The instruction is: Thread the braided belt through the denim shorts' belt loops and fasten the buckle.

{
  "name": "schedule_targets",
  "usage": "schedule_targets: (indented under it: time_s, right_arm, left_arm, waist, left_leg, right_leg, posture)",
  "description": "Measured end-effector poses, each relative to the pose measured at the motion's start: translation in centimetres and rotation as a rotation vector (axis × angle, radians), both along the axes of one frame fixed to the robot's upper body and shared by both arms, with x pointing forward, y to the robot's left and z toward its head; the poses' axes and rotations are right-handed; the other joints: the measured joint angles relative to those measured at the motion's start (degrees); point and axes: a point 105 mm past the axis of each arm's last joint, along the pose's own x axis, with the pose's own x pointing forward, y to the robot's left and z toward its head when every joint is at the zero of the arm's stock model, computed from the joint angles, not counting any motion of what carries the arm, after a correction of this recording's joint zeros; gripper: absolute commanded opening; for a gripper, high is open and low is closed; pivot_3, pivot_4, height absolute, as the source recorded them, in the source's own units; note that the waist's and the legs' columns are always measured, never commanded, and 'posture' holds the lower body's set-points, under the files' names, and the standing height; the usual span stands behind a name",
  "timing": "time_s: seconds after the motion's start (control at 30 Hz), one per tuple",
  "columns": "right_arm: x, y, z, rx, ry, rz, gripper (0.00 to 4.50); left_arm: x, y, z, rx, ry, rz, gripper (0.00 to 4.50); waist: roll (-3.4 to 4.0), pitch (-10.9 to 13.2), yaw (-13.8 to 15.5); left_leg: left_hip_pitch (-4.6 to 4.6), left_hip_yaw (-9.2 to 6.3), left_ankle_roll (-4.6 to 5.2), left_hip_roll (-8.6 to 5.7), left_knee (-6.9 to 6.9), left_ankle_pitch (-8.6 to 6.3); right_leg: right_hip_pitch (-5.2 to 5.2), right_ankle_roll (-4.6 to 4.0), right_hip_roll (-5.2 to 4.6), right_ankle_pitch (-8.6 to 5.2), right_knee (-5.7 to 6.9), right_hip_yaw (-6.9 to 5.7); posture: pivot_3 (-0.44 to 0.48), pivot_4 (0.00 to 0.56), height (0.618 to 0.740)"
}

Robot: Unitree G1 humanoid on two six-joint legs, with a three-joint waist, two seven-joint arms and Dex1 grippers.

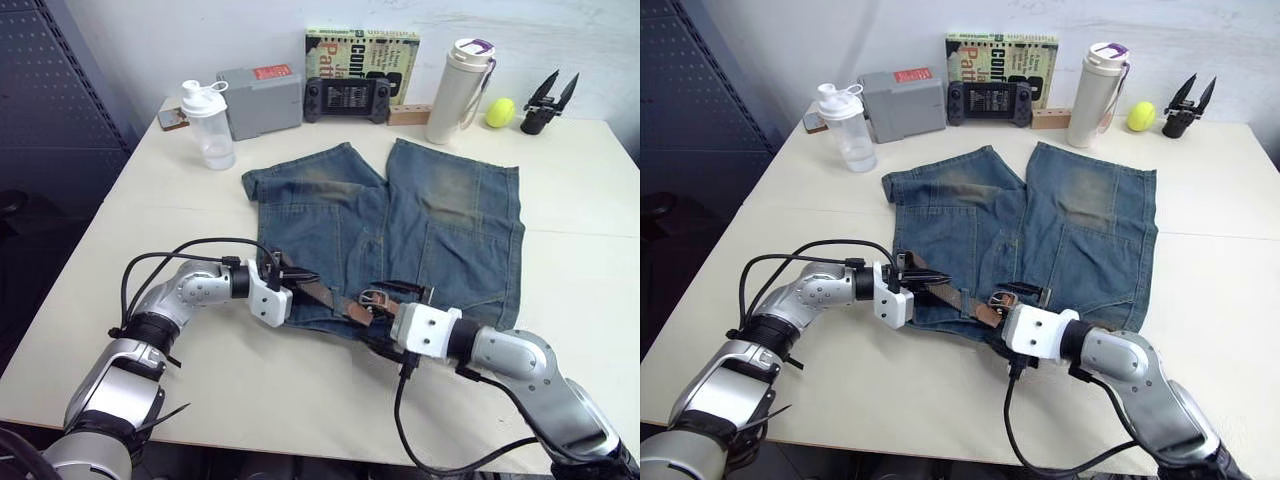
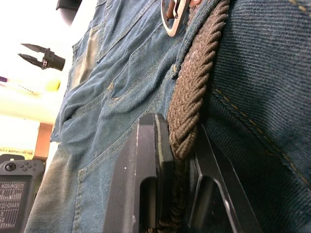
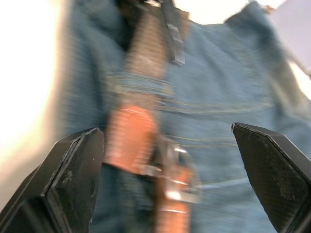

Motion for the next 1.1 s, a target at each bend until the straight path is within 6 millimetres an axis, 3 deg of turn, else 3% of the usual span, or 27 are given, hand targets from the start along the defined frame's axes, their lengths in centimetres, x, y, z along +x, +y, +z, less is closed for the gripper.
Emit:
schedule_targets:
  time_s: [0.1,0.37,0.87,1.1]
  right_arm:
    - [-0.1,0.2,-0.2,-0.004,-0.001,0.004,4.48]
    - [2.0,-0.8,-0.9,-0.057,-0.066,-0.105,4.48]
    - [2.7,-0.6,1.6,-0.030,-0.130,-0.088,4.48]
    - [2.8,-0.5,1.8,-0.034,-0.136,-0.083,4.48]
  left_arm:
    - [0.0,0.0,0.0,0.000,0.000,0.000,0.00]
    - [0.0,-0.1,0.0,0.006,0.003,-0.002,0.00]
    - [0.0,-0.1,0.0,0.009,0.005,-0.003,0.00]
    - [0.0,-0.1,0.0,0.009,0.005,-0.003,0.00]
  waist:
    - [-0.01,-0.01,-0.01]
    - [0.00,-0.03,0.02]
    - [0.00,-0.03,0.00]
    - [0.00,-0.03,0.00]
  left_leg:
    - [0.02,0.03,0.00,0.00,0.00,0.00]
    - [0.04,0.04,0.00,0.00,-0.01,0.00]
    - [0.04,0.04,0.00,0.01,-0.01,0.00]
    - [0.04,0.05,0.00,0.00,-0.01,0.00]
  right_leg:
    - [0.01,0.00,0.00,0.00,-0.01,0.03]
    - [0.01,0.00,0.00,0.00,0.00,0.03]
    - [0.00,0.00,0.00,0.00,0.00,0.04]
    - [0.00,0.00,0.00,0.00,-0.01,0.04]
  posture:
    - [0.000,0.150,0.731]
    - [0.000,0.150,0.731]
    - [0.000,0.150,0.731]
    - [0.000,0.150,0.731]
